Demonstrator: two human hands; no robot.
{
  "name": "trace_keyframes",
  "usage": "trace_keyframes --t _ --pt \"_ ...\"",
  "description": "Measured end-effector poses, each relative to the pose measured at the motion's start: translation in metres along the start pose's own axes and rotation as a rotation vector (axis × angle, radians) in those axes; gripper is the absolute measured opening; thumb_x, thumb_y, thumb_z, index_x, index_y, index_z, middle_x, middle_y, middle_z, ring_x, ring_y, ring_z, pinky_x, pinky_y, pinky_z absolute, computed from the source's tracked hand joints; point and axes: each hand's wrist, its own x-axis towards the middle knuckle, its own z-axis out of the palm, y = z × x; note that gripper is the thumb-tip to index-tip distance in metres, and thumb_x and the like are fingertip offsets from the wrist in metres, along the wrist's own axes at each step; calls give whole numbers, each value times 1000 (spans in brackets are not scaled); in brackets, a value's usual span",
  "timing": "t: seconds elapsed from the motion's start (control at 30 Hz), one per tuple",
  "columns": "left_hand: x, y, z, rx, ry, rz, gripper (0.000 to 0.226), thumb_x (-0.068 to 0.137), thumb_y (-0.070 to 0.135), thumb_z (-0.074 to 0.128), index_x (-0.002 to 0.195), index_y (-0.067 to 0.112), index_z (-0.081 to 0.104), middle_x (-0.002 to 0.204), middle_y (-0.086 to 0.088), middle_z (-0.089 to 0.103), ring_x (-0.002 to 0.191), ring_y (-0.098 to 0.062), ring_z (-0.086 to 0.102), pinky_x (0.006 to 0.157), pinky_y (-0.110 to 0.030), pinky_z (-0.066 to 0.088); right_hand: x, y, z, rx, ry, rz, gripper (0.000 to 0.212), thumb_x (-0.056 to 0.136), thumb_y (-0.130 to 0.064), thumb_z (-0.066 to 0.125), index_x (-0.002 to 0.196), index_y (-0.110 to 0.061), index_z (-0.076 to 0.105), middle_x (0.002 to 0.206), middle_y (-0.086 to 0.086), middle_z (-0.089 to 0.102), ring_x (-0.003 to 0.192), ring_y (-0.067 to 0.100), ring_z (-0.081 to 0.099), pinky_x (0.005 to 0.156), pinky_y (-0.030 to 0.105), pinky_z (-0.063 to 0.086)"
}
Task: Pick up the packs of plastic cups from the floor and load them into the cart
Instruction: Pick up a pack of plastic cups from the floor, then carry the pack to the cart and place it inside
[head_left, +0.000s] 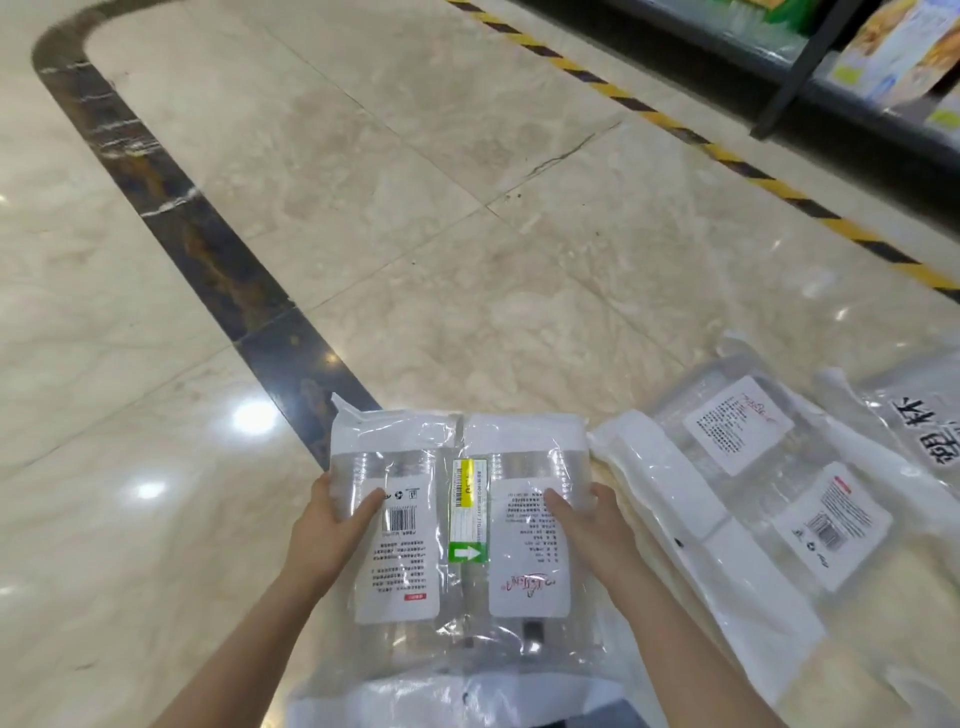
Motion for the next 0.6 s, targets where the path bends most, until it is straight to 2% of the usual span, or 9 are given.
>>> trace_keyframes --t 0.1,0.27,0.37,0.47,0.6 --pt "-13 24 -10 -16 50 90 60 86 32 61 137 14 34 131 -13 54 115 -33 54 93 -38 40 -11 -16 -12 13 42 -68 72 89 -43 56 145 -16 20 142 6 42 126 25 45 95 32 37" --pt "-55 97 -38 -87 106 240 69 77 46 65 135 20 37 128 -8 56 111 -28 56 92 -38 42 -57 -69 -60 69 139 -163 72 86 -43 60 143 -16 26 136 12 51 119 26 52 94 32 40" --pt "-95 162 -64 -126 141 348 59 85 33 64 135 19 37 124 -6 56 99 -18 53 86 -32 40 -112 -118 -114 113 195 -262 66 87 -39 61 141 -16 31 128 9 56 102 18 52 82 24 37" --pt "-151 240 -100 -171 160 445 66 84 34 64 140 17 32 128 -6 55 112 -23 55 92 -33 41 -182 -174 -177 139 276 -360 62 86 -38 63 137 -16 36 117 6 57 96 15 50 81 23 36" --pt "-241 345 -158 -221 138 610 65 83 36 65 139 24 35 115 8 53 110 -16 54 91 -30 39 -286 -248 -262 203 391 -443 64 83 -43 64 136 -19 37 126 6 58 108 23 59 93 36 46"
